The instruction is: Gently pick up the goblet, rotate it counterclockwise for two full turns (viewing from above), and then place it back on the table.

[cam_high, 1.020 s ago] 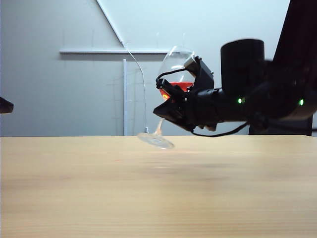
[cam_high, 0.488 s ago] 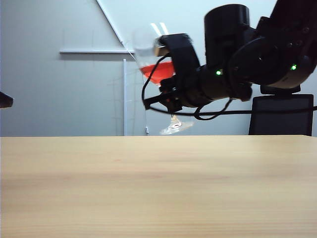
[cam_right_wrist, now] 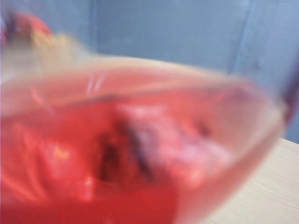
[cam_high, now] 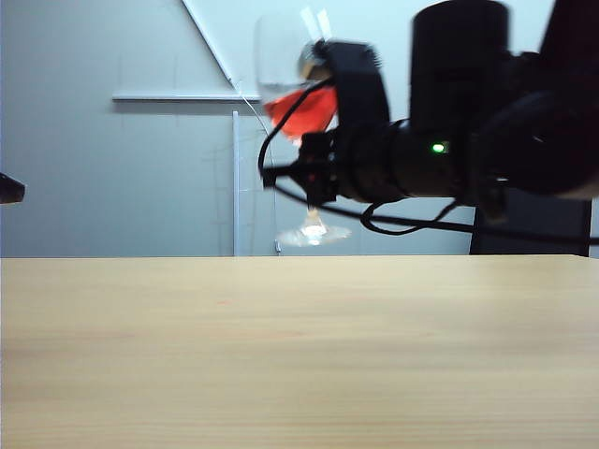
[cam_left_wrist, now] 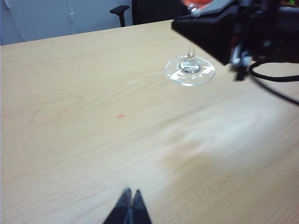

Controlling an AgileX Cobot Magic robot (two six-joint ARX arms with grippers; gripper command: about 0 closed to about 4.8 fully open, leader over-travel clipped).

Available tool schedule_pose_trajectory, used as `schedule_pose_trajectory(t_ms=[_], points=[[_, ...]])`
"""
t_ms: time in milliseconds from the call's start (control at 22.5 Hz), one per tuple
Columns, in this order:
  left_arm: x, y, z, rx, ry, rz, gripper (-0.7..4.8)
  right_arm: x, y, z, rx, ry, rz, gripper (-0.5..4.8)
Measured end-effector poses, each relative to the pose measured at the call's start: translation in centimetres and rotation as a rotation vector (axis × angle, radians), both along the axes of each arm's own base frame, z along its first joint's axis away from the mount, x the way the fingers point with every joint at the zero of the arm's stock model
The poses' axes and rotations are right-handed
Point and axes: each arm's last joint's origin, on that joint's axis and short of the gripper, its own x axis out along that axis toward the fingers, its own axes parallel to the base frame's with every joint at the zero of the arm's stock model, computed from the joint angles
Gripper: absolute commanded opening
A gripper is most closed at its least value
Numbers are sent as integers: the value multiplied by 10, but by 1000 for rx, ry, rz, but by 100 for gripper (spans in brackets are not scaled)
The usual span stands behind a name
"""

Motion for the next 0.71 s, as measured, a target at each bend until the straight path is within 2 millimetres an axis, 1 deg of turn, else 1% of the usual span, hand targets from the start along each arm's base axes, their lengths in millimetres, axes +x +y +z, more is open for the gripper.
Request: schedule_pose_trajectory(t_ms=[89,133,222,311,444,488,577,621,710], points=[[0,0,0,0,0,0,-5,-5,-3,0,90,14,22,-5],[0,0,0,0,0,0,-5,-6,-5,0,167,59,31,-5],[0,0,0,-1,-2,0,-5,-9,-9,-6,248,143,37,-5],[0,0,0,-1,-1,0,-5,-8,-11,-7,296,190,33,-5],[0,0,0,0,-2,0,-5,-2,-17,-6,378,229,21,-5],[0,0,0,-1,-2,0,-5,4,-23,-5,436,261,6,-5],[0,0,0,-1,-2,0,-5,14,-31,-3,472,277,-38,-5],[0,0,0,-2,-3,0,-5,18,-32,-2,473,286,-52,-5],[0,0,1,-4,-8,0,-5,32,-25,2,428,353,-70,-5]])
